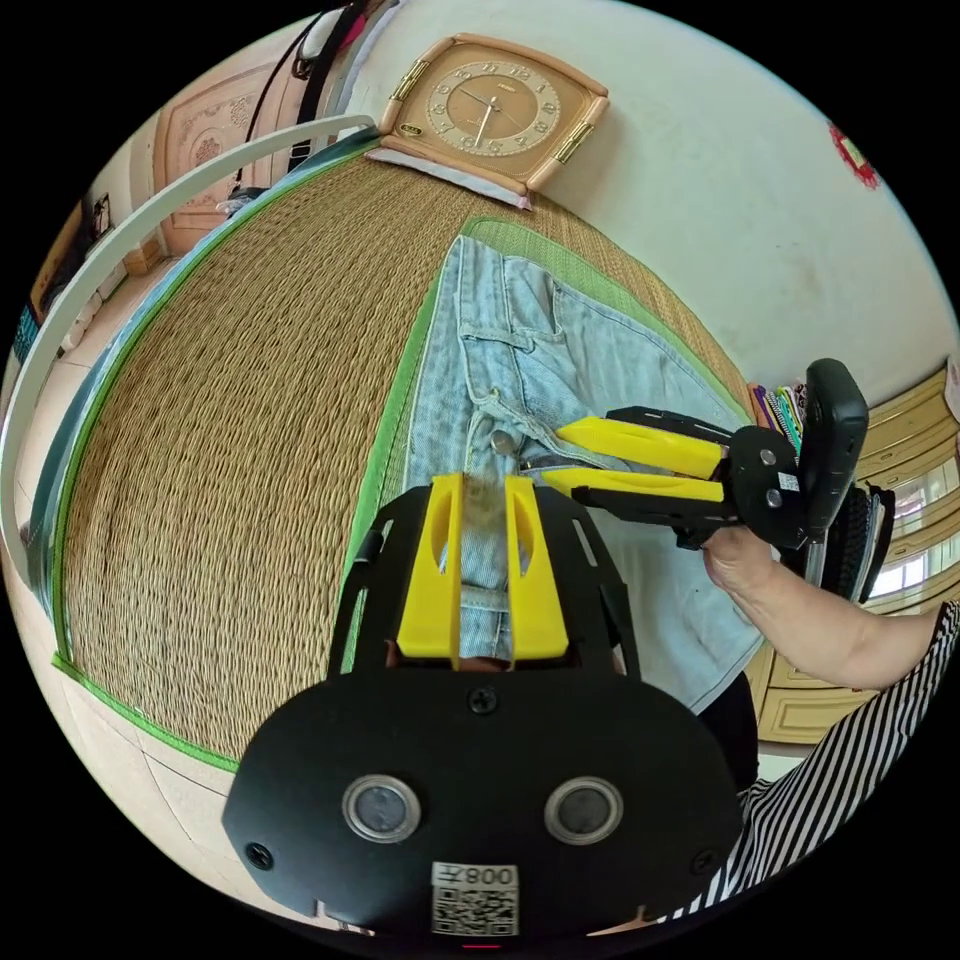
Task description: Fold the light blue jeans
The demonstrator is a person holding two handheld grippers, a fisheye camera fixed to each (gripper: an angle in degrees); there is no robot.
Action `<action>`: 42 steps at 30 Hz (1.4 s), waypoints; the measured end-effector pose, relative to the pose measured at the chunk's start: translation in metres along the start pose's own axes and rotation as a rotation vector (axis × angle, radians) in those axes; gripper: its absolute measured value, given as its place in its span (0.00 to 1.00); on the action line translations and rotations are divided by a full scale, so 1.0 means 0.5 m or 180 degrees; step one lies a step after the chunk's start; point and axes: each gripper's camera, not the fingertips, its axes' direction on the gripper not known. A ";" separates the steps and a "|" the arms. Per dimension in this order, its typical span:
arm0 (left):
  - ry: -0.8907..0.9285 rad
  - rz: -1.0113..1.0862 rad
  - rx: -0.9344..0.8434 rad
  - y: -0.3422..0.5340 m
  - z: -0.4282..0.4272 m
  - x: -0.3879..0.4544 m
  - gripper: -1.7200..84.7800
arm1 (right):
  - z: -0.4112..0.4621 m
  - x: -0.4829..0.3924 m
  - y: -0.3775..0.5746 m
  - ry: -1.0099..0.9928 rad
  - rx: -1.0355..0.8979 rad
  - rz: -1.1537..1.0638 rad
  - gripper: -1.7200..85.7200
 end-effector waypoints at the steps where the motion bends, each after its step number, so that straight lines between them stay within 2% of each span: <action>1: -0.0067 0.0028 -0.0023 -0.002 0.004 0.005 0.08 | -0.001 0.001 -0.001 -0.0010 -0.0001 0.0008 0.12; 3: -0.0187 0.0171 -0.0069 -0.014 0.013 0.025 0.06 | -0.012 0.010 0.001 0.0055 0.0068 0.0118 0.07; 7: -0.0120 0.0152 0.0006 -0.026 0.018 0.040 0.05 | -0.028 0.040 0.010 -0.0189 0.0108 0.0239 0.05; 11: 0.0081 0.0071 0.0268 -0.044 0.005 0.054 0.04 | -0.103 0.081 0.033 -0.0504 0.0631 0.0467 0.04; 15: 0.0056 0.0018 0.0139 -0.086 0.046 0.067 0.04 | -0.146 0.083 0.051 -0.0631 0.0920 0.0398 0.04; 17: 0.0097 -0.0032 0.0022 -0.098 0.076 0.071 0.04 | -0.124 0.065 0.043 -0.0629 0.0700 0.0236 0.04; 21: 0.0015 -0.0248 0.0373 -0.084 0.071 0.090 0.03 | -0.008 0.022 0.041 -0.0541 -0.0036 0.0047 0.04; 25: 0.0087 -0.0197 0.0867 -0.073 0.050 0.128 0.02 | -0.014 0.040 0.056 -0.0792 0.0127 0.0275 0.05; 27: 0.0318 -0.0068 0.0679 -0.099 0.089 0.157 0.02 | -0.022 0.045 0.057 -0.0884 0.0110 0.0299 0.05; 29: 0.0158 -0.0084 0.0248 -0.120 0.144 0.172 0.02 | -0.039 0.053 0.059 -0.0953 0.0100 0.0359 0.04; 34: 0.0085 0.0006 0.0281 -0.129 0.192 0.216 0.02 | -0.119 0.087 0.116 -0.0897 0.0416 0.0756 0.03; 37: 0.0022 0.0044 0.0292 -0.139 0.221 0.252 0.02 | -0.064 0.094 0.129 -0.0873 -0.0039 0.0889 0.02; 38: 0.0003 0.0083 0.0260 -0.146 0.232 0.266 0.02 | -0.056 0.093 0.140 -0.0956 0.0120 0.0946 0.02; 42: 0.0098 0.0002 0.0155 -0.166 0.265 0.306 0.02 | -0.074 0.092 0.143 -0.1112 0.0049 0.1162 0.02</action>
